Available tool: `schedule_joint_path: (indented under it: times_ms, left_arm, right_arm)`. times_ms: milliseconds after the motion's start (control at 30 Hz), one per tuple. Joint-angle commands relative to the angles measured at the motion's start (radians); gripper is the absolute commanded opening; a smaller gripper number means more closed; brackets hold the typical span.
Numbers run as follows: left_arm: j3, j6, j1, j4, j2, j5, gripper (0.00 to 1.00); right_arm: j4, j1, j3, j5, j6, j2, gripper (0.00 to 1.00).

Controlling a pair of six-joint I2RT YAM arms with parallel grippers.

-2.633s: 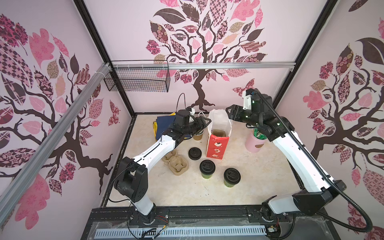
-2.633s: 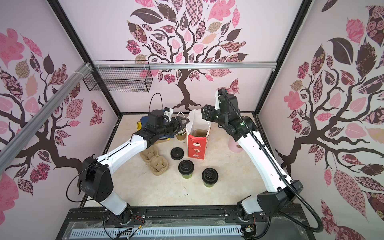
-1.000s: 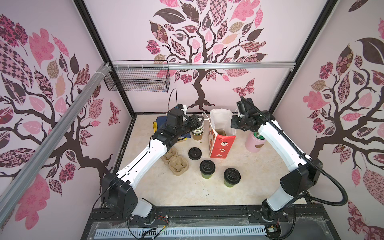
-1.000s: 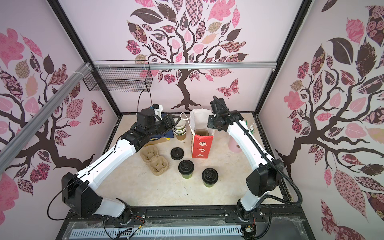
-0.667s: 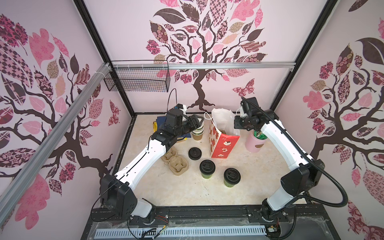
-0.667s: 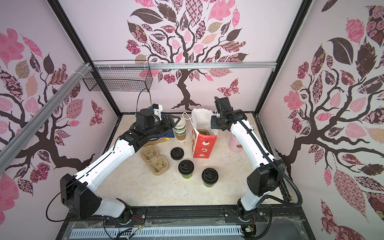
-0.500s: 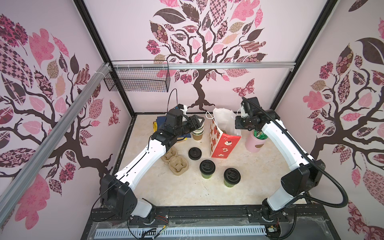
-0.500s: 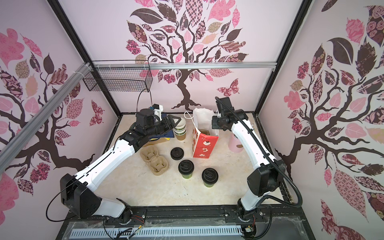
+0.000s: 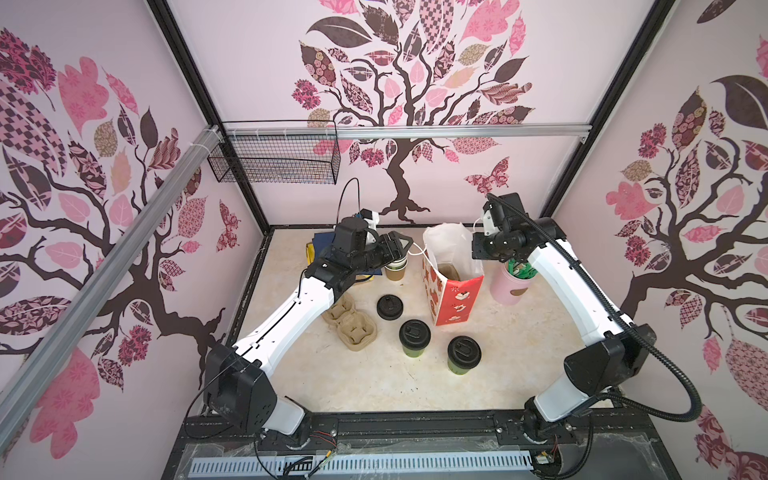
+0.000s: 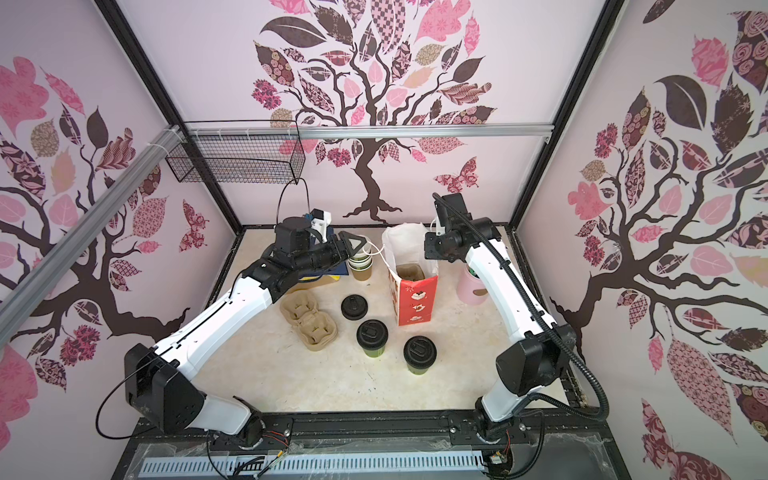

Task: Pack the takeout coffee
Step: 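Release the bag with the left gripper while the right arm swings toward the green cups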

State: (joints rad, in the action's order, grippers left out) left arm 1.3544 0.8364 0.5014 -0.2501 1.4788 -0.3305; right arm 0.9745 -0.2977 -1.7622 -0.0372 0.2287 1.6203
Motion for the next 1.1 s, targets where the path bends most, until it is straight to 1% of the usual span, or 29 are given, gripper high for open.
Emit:
schedule_joint_path:
  times_ms: [0, 233, 333, 400, 467, 567, 633, 733, 833, 933, 1067]
  left_arm:
    - [0.057, -0.017, -0.005, 0.003, 0.016, -0.025, 0.71]
    - [0.063, -0.016, -0.005, 0.004, 0.027, -0.035, 0.7]
    - [0.065, -0.019, -0.006, 0.0, 0.02, -0.032, 0.71]
    - [0.062, -0.031, -0.007, -0.011, 0.007, -0.02, 0.7]
    - [0.049, -0.043, -0.007, -0.021, -0.017, -0.002, 0.7]
    - [0.014, -0.052, -0.009, -0.019, -0.053, 0.019, 0.71]
    - [-0.003, -0.054, -0.01, -0.018, -0.074, 0.032, 0.7]
    - [-0.026, -0.062, -0.014, -0.012, -0.106, 0.048, 0.71]
    - [-0.05, -0.069, -0.018, -0.014, -0.143, 0.079, 0.71]
    - [-0.079, -0.075, -0.024, -0.026, -0.19, 0.129, 0.71]
    - [-0.129, -0.079, -0.032, -0.05, -0.264, 0.196, 0.73]
  right_arm:
    - [0.038, 0.005, -0.031, -0.034, -0.006, -0.045, 0.0]
    - [0.035, 0.012, -0.004, -0.049, -0.003, -0.034, 0.01]
    - [0.04, 0.012, -0.01, -0.041, 0.005, -0.031, 0.22]
    - [0.053, 0.012, -0.028, -0.038, 0.008, -0.032, 0.32]
    - [0.078, 0.012, -0.055, -0.038, 0.01, -0.038, 0.44]
    - [0.132, 0.012, -0.105, -0.023, 0.013, -0.049, 0.55]
    - [0.172, 0.011, -0.14, -0.011, 0.019, -0.06, 0.6]
    - [0.24, 0.006, -0.194, -0.007, 0.039, -0.086, 0.63]
    - [0.32, -0.034, -0.243, -0.033, 0.069, -0.111, 0.65]
    - [0.399, -0.111, -0.271, -0.075, 0.113, -0.134, 0.66]
    - [0.444, -0.226, -0.221, -0.101, 0.208, -0.19, 0.66]
